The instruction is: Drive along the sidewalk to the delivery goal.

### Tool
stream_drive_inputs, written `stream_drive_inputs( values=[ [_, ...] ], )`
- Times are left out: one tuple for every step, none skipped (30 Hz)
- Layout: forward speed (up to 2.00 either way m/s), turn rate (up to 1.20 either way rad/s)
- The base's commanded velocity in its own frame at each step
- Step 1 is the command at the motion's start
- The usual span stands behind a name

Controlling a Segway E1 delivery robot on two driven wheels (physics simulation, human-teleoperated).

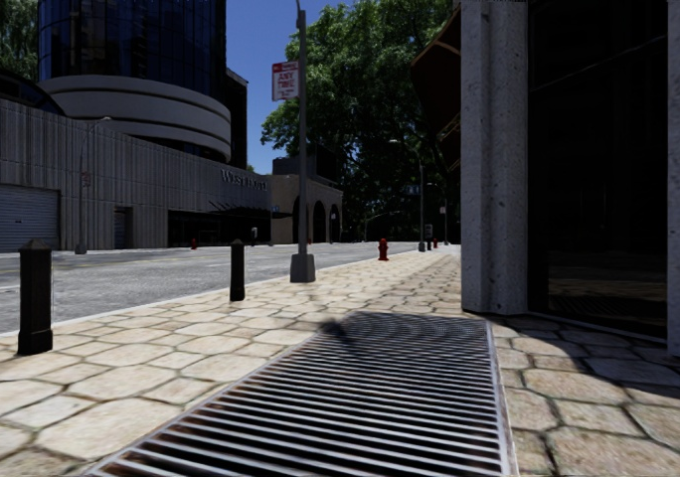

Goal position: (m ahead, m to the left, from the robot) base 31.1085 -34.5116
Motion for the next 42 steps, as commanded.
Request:
stream_drive_inputs(
  values=[
    [2.0, 0.0],
    [2.0, 0.0],
    [2.0, 0.0],
    [2.0, 0.0],
    [2.0, 0.0],
    [2.0, 0.0],
    [2.0, 0.0],
    [2.0, 0.0],
    [2.0, 0.0],
    [2.0, 0.0],
    [2.0, 0.0],
    [2.0, 0.0],
    [2.0, 0.0],
    [2.0, 0.0],
    [2.0, 0.0],
    [2.0, 0.0],
    [2.0, 0.0],
    [2.0, 0.0],
    [2.0, 0.0],
    [2.0, 0.0],
    [2.0, 0.0],
    [2.0, 0.0],
    [2.0, 0.0],
    [2.0, 0.0],
    [2.0, 0.0],
    [2.0, 0.0],
    [2.0, 0.0],
    [2.0, 0.0],
    [2.0, -0.02],
    [2.0, -0.1],
    [2.0, -0.1],
    [2.0, -0.15],
    [2.0, -0.17],
    [2.0, -0.18],
    [2.0, -0.18],
    [2.0, -0.18],
    [2.0, -0.18],
    [2.0, -0.22],
    [2.0, -0.22],
    [2.0, -0.28],
    [2.0, -0.31],
    [2.0, -0.32]
  ],
)
